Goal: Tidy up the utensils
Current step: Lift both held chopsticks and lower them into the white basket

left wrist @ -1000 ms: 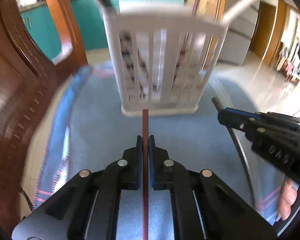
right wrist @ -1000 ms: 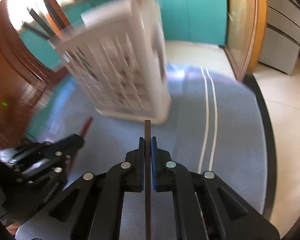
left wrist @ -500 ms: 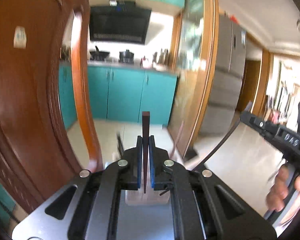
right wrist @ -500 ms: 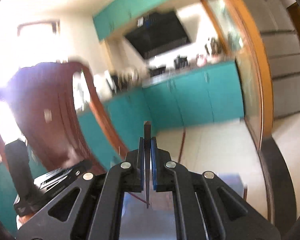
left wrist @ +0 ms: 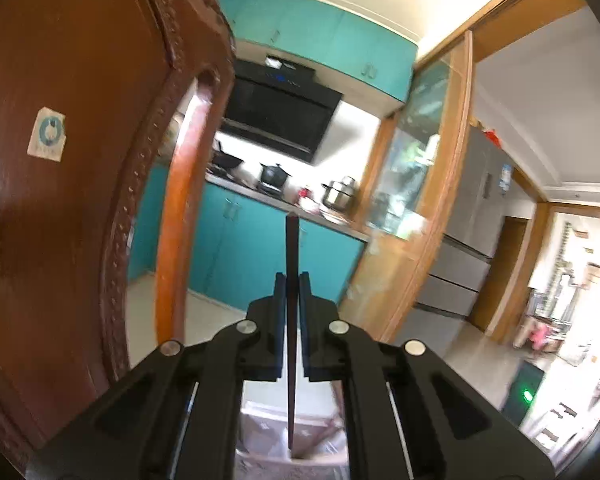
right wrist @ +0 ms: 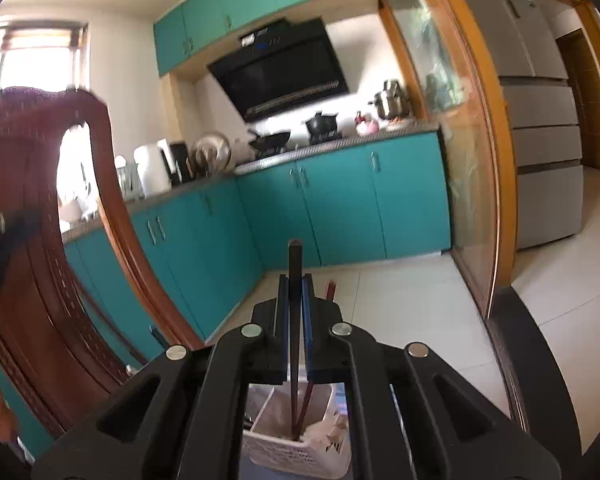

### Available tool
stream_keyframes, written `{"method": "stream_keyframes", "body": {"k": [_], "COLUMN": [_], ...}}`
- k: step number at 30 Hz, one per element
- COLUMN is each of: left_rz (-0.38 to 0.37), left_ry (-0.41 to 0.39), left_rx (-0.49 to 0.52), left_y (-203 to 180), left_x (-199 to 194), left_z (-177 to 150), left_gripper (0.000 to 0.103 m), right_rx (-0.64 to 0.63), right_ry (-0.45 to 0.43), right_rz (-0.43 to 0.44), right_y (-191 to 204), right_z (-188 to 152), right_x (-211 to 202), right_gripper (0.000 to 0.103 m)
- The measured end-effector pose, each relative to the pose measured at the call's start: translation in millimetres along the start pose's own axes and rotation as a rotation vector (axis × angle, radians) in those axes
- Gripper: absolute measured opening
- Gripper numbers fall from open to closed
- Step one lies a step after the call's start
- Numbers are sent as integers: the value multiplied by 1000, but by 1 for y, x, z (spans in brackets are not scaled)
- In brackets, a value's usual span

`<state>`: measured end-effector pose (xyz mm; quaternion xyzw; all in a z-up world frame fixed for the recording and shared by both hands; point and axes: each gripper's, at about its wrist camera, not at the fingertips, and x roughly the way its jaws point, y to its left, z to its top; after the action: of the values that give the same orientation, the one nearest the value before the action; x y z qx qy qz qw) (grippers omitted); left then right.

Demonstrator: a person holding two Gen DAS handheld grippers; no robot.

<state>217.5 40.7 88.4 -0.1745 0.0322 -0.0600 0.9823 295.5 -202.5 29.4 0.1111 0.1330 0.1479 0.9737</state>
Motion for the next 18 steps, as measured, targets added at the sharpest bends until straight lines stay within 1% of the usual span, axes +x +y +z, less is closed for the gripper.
{"method": "stream_keyframes", "body": {"k": [1, 3, 6, 12, 16, 18], "left_rz": [31, 49, 51, 92, 100, 108], "left_ry": [3, 27, 75, 119, 153, 178], "left_rx": [18, 20, 17, 84, 122, 137], "left_y": [-1, 3, 4, -8, -15, -17], "left_x": [9, 21, 39, 57, 68, 72], "left_z": [-4, -12, -24, -47, -57, -65], "left_gripper": [7, 7, 7, 7, 7, 7], "right_rx": [-4, -3, 1, -10, -11, -21], "right_ry": [12, 14, -4, -58, -69, -58], "right_rz": [3, 3, 2, -11, -17, -19], "right_y": [0, 2, 5, 7, 5, 5], "right_z": [-3, -7, -5, -1, -3, -5], "right_x": [3, 2, -2, -23, -29, -28], "right_gripper": [7, 7, 7, 7, 7, 7]}}
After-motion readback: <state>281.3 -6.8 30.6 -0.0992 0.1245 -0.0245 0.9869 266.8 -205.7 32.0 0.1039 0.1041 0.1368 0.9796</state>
